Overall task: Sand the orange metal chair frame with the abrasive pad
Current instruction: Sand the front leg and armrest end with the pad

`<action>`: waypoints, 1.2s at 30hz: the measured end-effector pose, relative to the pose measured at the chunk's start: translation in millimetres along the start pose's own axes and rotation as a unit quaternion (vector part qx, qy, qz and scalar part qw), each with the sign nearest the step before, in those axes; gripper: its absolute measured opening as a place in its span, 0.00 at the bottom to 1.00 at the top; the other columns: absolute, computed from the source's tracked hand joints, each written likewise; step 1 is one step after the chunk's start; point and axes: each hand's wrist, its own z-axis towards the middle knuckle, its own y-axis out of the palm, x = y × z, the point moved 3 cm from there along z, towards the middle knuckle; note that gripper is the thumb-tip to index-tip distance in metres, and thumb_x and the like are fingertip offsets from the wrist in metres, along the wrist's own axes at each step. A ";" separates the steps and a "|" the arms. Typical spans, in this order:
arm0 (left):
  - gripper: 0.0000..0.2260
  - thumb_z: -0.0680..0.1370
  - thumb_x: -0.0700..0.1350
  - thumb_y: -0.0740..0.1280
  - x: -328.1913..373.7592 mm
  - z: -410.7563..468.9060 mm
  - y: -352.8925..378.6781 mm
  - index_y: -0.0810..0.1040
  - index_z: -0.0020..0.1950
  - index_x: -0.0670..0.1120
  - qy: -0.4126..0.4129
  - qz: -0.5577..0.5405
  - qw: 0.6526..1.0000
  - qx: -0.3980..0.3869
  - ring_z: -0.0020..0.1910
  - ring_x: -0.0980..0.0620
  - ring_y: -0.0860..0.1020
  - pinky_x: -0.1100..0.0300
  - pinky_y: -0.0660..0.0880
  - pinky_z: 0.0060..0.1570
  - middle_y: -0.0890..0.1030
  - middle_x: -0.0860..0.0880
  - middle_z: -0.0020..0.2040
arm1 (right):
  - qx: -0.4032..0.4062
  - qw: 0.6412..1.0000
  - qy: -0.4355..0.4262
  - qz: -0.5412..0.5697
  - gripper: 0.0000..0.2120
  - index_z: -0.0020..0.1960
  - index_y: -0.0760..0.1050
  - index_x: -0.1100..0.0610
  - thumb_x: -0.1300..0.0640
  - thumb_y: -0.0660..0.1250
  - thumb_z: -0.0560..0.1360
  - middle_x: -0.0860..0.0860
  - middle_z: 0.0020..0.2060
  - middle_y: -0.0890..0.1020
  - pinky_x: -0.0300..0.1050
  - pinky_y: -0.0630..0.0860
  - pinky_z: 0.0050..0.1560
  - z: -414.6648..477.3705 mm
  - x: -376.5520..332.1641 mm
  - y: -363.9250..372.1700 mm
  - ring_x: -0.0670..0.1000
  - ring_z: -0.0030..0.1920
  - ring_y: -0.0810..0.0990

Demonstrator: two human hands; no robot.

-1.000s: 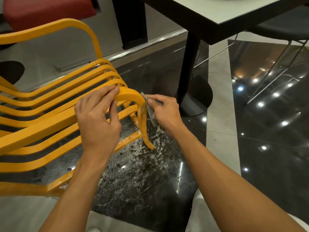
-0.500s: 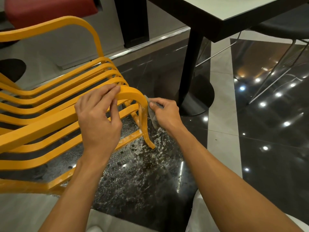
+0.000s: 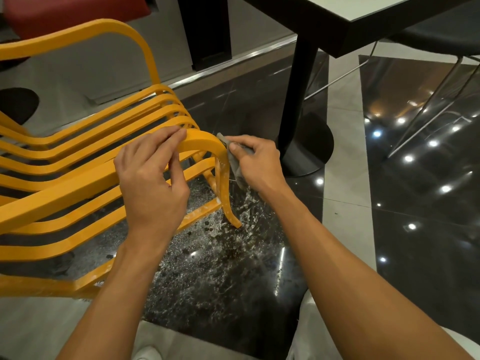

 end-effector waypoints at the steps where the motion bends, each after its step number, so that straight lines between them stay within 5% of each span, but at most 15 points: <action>1: 0.15 0.84 0.40 0.67 0.1 0.0 -0.1 0.82 0.70 0.47 -0.001 0.000 1.000 0.001 0.69 0.48 0.77 0.45 0.68 0.71 0.82 0.52 0.68 | -0.005 1.000 0.004 0.008 0.09 0.57 0.86 0.48 0.57 0.69 0.82 0.43 0.46 0.86 0.49 0.81 0.63 0.0 2.4 -0.1 0.45 0.52 0.84; 13: 0.15 0.84 0.39 0.66 0.3 -0.7 -0.6 0.82 0.70 0.47 0.000 -0.003 1.000 -0.003 0.69 0.48 0.77 0.46 0.68 0.70 0.82 0.51 0.67 | -0.065 0.983 0.172 -0.002 0.09 0.59 0.86 0.51 0.57 0.71 0.81 0.49 0.45 0.86 0.53 0.81 0.63 -4.7 82.5 28.9 0.48 0.48 0.83; 17: 0.15 0.84 0.39 0.66 -0.8 -0.8 0.8 0.82 0.69 0.47 0.000 -0.003 1.000 0.000 0.68 0.48 0.78 0.46 0.69 0.69 0.82 0.51 0.67 | -0.060 0.984 0.163 0.049 0.08 0.57 0.87 0.52 0.58 0.71 0.81 0.46 0.34 0.85 0.47 0.82 0.44 4.7 76.5 20.6 0.43 0.35 0.82; 21: 0.15 0.84 0.39 0.66 -0.7 -0.4 0.4 0.83 0.69 0.46 0.000 -0.006 1.000 0.003 0.68 0.48 0.78 0.45 0.69 0.69 0.83 0.51 0.67 | -0.078 0.983 0.151 0.072 0.09 0.58 0.86 0.54 0.60 0.69 0.82 0.40 0.27 0.82 0.38 0.77 0.39 8.7 80.4 18.9 0.35 0.24 0.77; 25: 0.16 0.83 0.37 0.65 -1.5 -0.4 -0.6 0.82 0.69 0.46 0.000 -0.013 1.000 -0.004 0.68 0.47 0.78 0.44 0.69 0.70 0.82 0.51 0.67 | -0.087 0.979 0.182 -0.003 0.09 0.60 0.86 0.52 0.57 0.71 0.81 0.47 0.37 0.83 0.41 0.77 0.41 2.8 104.8 31.1 0.34 0.26 0.78; 28: 0.17 0.82 0.37 0.65 -1.8 -0.7 -1.6 0.82 0.70 0.46 0.000 -0.017 1.000 -0.008 0.69 0.48 0.77 0.43 0.69 0.70 0.82 0.51 0.67 | -0.091 0.976 0.197 -0.022 0.09 0.60 0.86 0.54 0.58 0.71 0.81 0.54 0.49 0.87 0.44 0.81 0.50 0.4 107.1 33.8 0.43 0.40 0.82; 33: 0.17 0.82 0.38 0.66 -2.0 -0.8 -1.0 0.82 0.70 0.47 -0.002 -0.019 1.000 -0.006 0.69 0.49 0.77 0.44 0.69 0.70 0.82 0.52 0.67 | -0.079 0.976 0.180 0.097 0.08 0.57 0.86 0.54 0.59 0.68 0.83 0.57 0.31 0.83 0.42 0.75 0.28 12.0 91.7 25.7 0.47 0.23 0.76; 36: 0.16 0.82 0.38 0.65 -2.2 -0.6 -0.6 0.82 0.69 0.47 -0.004 -0.022 1.000 -0.004 0.69 0.48 0.78 0.43 0.70 0.70 0.83 0.52 0.67 | -0.076 0.977 0.174 0.094 0.08 0.57 0.86 0.54 0.59 0.69 0.82 0.58 0.37 0.87 0.44 0.82 0.39 11.5 98.0 29.4 0.50 0.35 0.82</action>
